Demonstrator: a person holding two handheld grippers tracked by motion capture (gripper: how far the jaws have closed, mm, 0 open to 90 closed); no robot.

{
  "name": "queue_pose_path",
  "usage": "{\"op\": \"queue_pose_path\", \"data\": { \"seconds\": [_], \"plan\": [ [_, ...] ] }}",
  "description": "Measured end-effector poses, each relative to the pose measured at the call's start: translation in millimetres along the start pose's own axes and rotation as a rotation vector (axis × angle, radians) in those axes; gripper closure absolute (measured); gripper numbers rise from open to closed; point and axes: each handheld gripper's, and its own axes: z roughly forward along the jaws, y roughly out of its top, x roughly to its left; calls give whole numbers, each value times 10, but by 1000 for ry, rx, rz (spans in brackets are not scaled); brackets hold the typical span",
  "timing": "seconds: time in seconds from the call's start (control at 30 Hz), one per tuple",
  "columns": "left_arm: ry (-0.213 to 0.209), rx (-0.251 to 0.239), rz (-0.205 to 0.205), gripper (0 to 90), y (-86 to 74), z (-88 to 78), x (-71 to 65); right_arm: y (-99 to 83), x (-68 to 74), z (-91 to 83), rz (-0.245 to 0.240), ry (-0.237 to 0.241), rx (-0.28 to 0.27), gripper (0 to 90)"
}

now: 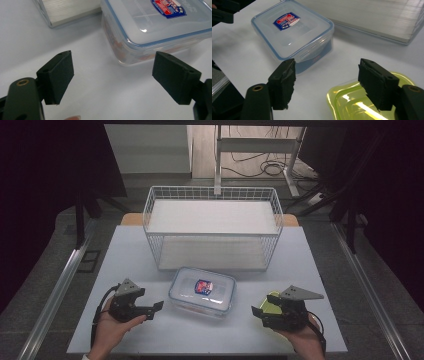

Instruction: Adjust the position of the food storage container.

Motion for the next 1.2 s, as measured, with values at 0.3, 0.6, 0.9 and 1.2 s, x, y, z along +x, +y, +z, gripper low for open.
{"op": "queue_pose_path", "data": {
  "seconds": [0.3,0.6,0.9,1.2],
  "plan": [
    [-11,5,-5,175,14,-7,-34,21,150,71,-60,42,55,487],
    [-12,32,3,191,16,-30,-32,75,316,238,-105,87,121,756],
    [-19,24,10,197,16,-80,-13,163,519,526,-135,134,166,796],
    [-26,28,14,190,16,-65,-20,160,727,732,-177,173,216,812]
  ]
}}
